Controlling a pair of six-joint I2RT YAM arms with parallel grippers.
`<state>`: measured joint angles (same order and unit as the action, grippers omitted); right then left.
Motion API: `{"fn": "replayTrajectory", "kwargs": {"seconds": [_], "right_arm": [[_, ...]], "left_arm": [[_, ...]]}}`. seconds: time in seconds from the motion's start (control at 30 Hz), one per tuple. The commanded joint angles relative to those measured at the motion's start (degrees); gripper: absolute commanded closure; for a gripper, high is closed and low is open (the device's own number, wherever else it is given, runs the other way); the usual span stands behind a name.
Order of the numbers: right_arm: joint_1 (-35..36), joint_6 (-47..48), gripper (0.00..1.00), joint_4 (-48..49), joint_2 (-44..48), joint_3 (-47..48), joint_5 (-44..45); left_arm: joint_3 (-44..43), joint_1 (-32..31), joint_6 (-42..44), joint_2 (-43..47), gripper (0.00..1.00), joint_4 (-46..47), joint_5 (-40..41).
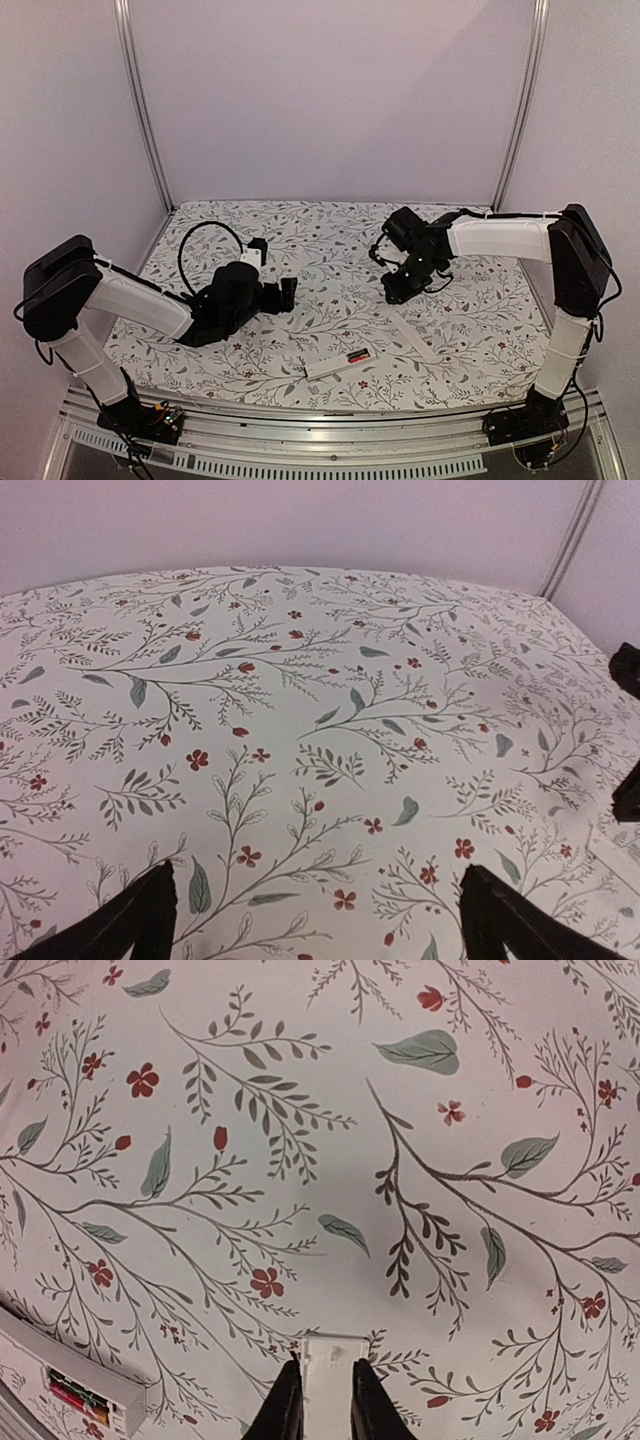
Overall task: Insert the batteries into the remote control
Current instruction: Pick up the battery cover at the center of the board.
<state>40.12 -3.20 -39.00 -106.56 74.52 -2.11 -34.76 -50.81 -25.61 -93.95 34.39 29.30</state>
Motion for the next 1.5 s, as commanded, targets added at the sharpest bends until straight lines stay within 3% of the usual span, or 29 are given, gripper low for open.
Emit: {"fn": "replayTrajectory", "kwargs": {"seconds": [0.0, 0.1, 0.23, 0.6, 1.47], "right_arm": [[0.31, -2.71, 0.79, -3.86, -0.56, 1.50, 0.13], [0.31, -2.65, 0.78, -4.48, -1.70, 2.46, 0.62], [0.40, -1.93, 0.85, -5.03, -3.51, 4.15, -0.33], [0.75, -1.45, 0.85, -4.25, -7.02, 3.88, 1.46], [0.79, -1.98, 0.90, -4.98, -7.37, 3.13, 4.62]], "left_arm": [[1.26, 0.71, -0.02, 1.77, 0.02, -0.41, 0.87], [1.65, 0.64, 0.23, 2.17, 0.01, -0.21, 0.94], [1.58, 0.66, 0.38, 2.07, 0.01, -0.13, 0.85], [1.36, 0.70, 0.69, 1.69, 0.01, -0.28, 0.85], [1.73, 0.72, 0.23, 1.55, 0.01, -0.07, 0.85]]}}
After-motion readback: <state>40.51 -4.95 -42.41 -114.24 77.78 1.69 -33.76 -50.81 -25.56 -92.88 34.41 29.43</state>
